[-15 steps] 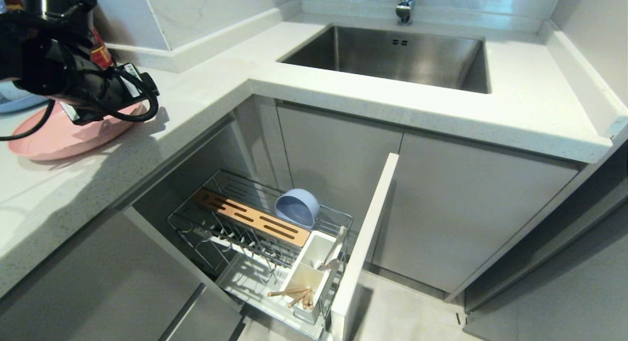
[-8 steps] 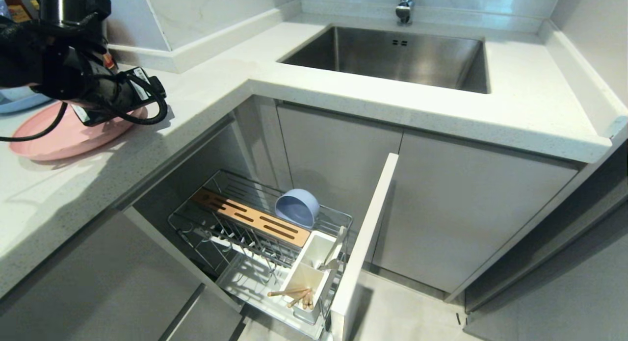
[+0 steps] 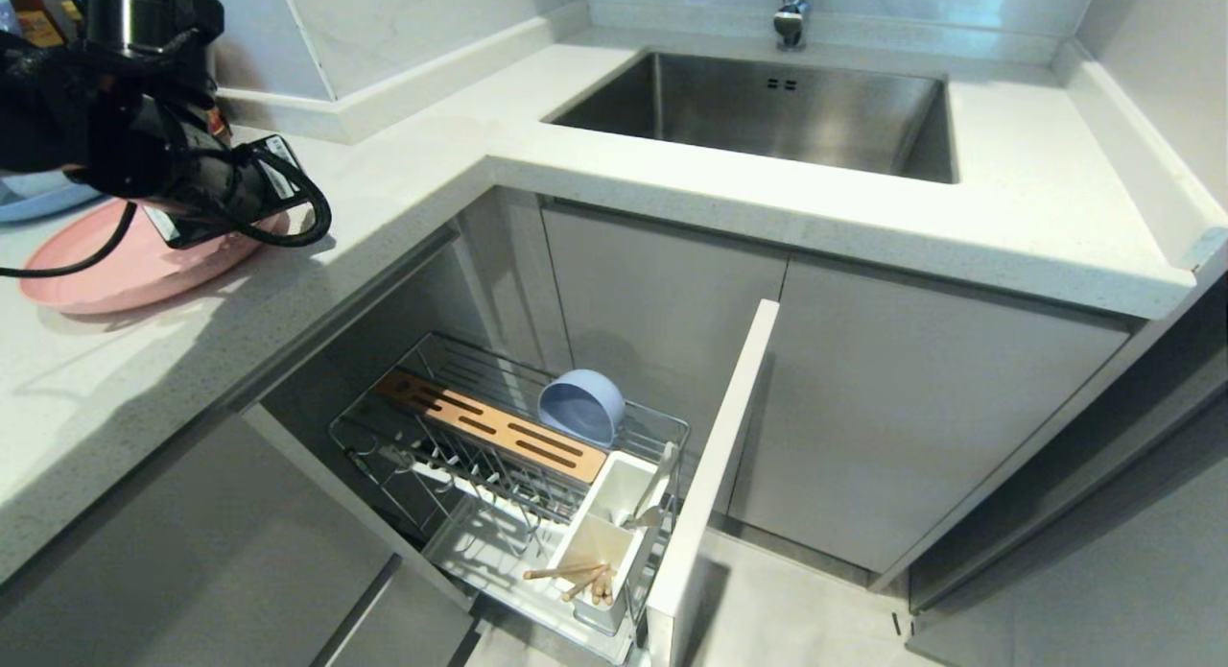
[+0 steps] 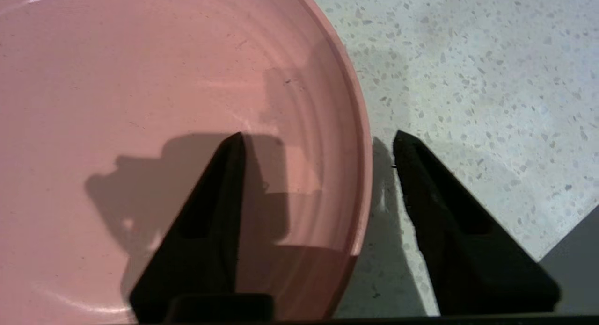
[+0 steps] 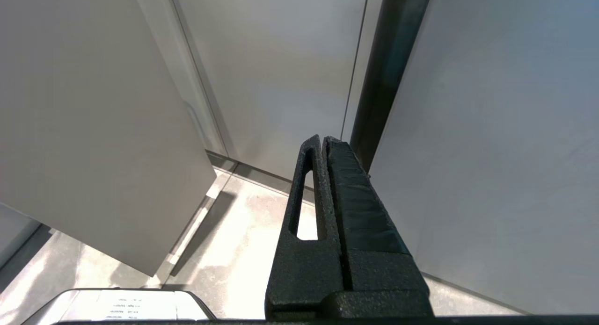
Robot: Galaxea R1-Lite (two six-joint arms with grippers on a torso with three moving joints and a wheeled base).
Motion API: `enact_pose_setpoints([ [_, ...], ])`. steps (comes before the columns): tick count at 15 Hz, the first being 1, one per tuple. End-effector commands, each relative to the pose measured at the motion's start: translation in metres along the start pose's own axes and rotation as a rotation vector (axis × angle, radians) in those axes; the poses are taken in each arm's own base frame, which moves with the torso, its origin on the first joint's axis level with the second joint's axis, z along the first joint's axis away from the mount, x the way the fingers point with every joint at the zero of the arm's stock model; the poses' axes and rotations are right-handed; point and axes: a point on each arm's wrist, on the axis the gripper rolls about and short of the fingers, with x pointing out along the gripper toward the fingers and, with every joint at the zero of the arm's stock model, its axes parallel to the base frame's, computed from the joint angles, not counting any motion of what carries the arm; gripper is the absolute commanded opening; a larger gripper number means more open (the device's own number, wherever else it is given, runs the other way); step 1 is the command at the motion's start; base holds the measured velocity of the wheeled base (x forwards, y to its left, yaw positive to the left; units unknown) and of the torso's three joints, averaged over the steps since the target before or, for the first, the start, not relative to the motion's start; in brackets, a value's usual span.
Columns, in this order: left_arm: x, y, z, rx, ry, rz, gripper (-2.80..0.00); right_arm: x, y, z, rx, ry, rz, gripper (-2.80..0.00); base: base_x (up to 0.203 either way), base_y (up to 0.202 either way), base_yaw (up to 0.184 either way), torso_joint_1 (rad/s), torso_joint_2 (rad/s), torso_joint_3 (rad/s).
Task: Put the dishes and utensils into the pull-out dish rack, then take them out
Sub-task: Pick up the plate and place it in the cupboard
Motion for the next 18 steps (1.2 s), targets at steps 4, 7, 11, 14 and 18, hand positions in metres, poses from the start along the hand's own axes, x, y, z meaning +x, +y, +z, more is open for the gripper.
enact_pose_setpoints([
  [4,-0.002,-0.002,-0.001,0.002,-0.001,0.007,-2.8,0.0,0.0,0.0,0.0,0.0,0.0,-2.8,0.0,0.0,0.0,0.0,0.0,0.0],
  [7,-0.012,0.001,0.003,-0.009,-0.016,-0.005,-2.8,0.0,0.0,0.0,0.0,0.0,0.0,-2.8,0.0,0.0,0.0,0.0,0.0,0.0],
  [11,-0.027,0.006,0.011,-0.025,-0.044,-0.02,-2.8,0.0,0.0,0.0,0.0,0.0,0.0,-2.8,0.0,0.0,0.0,0.0,0.0,0.0],
  [14,-0.051,0.015,0.023,-0.051,-0.092,-0.04,-2.8,0.0,0.0,0.0,0.0,0.0,0.0,-2.8,0.0,0.0,0.0,0.0,0.0,0.0],
  [18,-0.089,0.023,0.044,-0.114,-0.21,-0.051,-2.8,0.0,0.0,0.0,0.0,0.0,-0.001,-2.8,0.0,0.0,0.0,0.0,0.0,0.0],
])
